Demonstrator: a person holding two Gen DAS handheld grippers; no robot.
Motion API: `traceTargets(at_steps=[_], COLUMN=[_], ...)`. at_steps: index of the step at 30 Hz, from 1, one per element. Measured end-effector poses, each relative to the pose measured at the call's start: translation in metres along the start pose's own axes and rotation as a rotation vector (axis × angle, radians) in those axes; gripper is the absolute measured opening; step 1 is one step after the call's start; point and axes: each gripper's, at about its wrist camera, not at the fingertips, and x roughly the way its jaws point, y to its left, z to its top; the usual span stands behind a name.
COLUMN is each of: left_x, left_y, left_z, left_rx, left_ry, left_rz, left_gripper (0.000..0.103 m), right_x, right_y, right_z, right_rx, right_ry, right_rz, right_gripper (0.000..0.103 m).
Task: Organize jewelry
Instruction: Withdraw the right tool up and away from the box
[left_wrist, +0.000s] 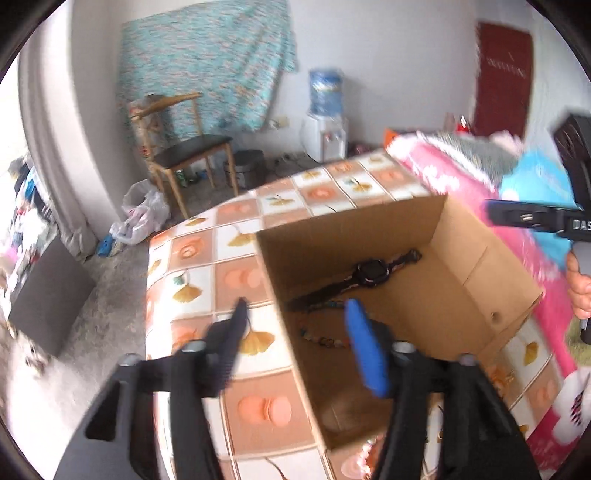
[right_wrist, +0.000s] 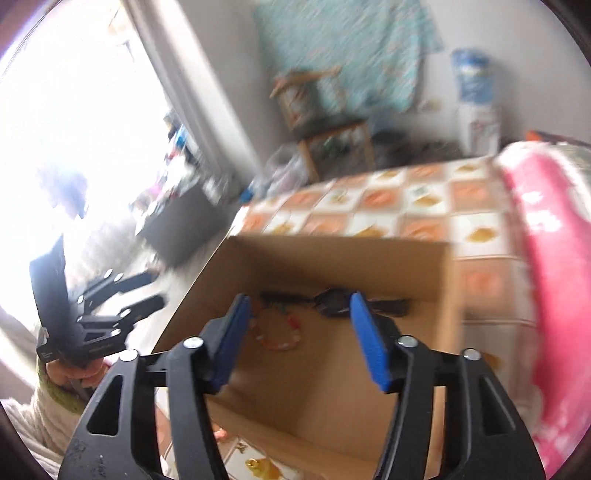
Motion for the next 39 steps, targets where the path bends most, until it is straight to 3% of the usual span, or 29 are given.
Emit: traceTargets(at_steps=[4, 8, 12, 16, 24, 39], left_x=[-0.005, 0.018, 0.040, 0.047, 0.035, -0.003], left_y=[0.019, 0.028, 0.031, 0.025, 0.007, 0.001], left_z=[-0.025, -0.046, -0.057, -0.063, -0.063, -0.093], left_rx=[-0.120, -0.263, -0.388, -0.464, -0.400, -0.389], left_ry=[0.015, 0.109, 0.165, 0.185, 0.169, 0.168], left_rz=[-0.047, -0.175, -0.316, -0.435, -0.357, -0.347], left_gripper=[0.077, 0.077, 0.077, 0.077, 0.077, 0.077], right_x=[-0.031, -0.013, 0.006, 0.007, 0.004, -0.011], right_y=[-0.041, -0.071, -0.074, -0.068, -0.066, -0.054], right_z=[-0.022, -0.050, -0.068, -0.070, -0.075, -0.096], right_rx=[0.159, 0.309, 0.369, 0.343, 0.324, 0.317], right_ry=[-0.049, 0.050, 0.126, 0.129, 0.148, 0.164], right_rz=[-0.038, -0.041, 0.070, 0.040, 0.038, 0.040], right_gripper=[0.065, 0.065, 0.065, 0.065, 0.064, 0.064])
